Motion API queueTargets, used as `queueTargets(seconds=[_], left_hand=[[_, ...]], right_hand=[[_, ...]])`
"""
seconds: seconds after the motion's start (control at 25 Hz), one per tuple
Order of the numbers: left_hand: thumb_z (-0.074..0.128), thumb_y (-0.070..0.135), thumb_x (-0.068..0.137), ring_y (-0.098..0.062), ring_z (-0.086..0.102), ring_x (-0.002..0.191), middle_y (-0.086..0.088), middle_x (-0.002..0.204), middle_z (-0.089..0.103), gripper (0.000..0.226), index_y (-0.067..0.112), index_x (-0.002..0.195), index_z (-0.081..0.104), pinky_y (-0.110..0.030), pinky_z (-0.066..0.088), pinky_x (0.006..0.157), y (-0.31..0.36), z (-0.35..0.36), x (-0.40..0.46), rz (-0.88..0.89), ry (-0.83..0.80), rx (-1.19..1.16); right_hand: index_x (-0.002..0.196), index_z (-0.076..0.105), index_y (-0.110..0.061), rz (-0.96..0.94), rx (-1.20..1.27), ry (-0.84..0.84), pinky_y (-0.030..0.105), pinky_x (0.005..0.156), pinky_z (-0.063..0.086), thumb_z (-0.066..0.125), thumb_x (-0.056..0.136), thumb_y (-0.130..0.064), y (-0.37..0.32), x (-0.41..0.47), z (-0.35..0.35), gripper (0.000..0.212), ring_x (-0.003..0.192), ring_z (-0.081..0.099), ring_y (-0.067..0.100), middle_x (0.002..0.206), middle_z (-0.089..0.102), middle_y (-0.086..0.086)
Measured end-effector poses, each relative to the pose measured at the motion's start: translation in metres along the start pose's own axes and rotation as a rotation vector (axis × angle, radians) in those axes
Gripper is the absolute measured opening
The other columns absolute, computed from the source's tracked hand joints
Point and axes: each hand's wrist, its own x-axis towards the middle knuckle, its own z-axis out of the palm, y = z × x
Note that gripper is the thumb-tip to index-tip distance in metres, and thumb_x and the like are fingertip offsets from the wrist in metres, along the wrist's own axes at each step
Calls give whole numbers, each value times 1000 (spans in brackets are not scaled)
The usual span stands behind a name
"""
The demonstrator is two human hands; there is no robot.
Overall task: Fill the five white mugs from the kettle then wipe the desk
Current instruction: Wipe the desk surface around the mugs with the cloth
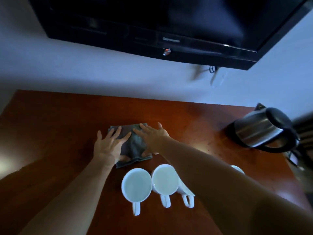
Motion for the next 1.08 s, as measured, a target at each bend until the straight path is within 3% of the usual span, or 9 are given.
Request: queueTargets(seconds=[0.32,0.8,1.08], left_hand=[[53,84,80,-23,0,159,0,172,-10,108,44,160,-7,-61,7,124,82,-30,55,108,-2,177],[60,79,80,-28,1,159,-5,172,-9,112,40,161,-5,-59,10,125,180,-58,90,240,-26,229],[67,72,80,-27,3,159,-4,173,-5,110,40,162,0,-61,7,124,244,-67,94,355,-21,303]], right_hand=[[163,-8,-32,122,84,-13,63,122,7,69,79,-70,89,-22,31,120,159,5,26,173,-6,2],[163,-3,-34,260,223,-40,60,123,13,78,74,-65,172,-60,66,125,158,12,27,173,-1,-1],[164,-3,-35,344,283,-80,58,120,23,74,83,-58,209,-105,91,114,157,18,28,173,0,-1]])
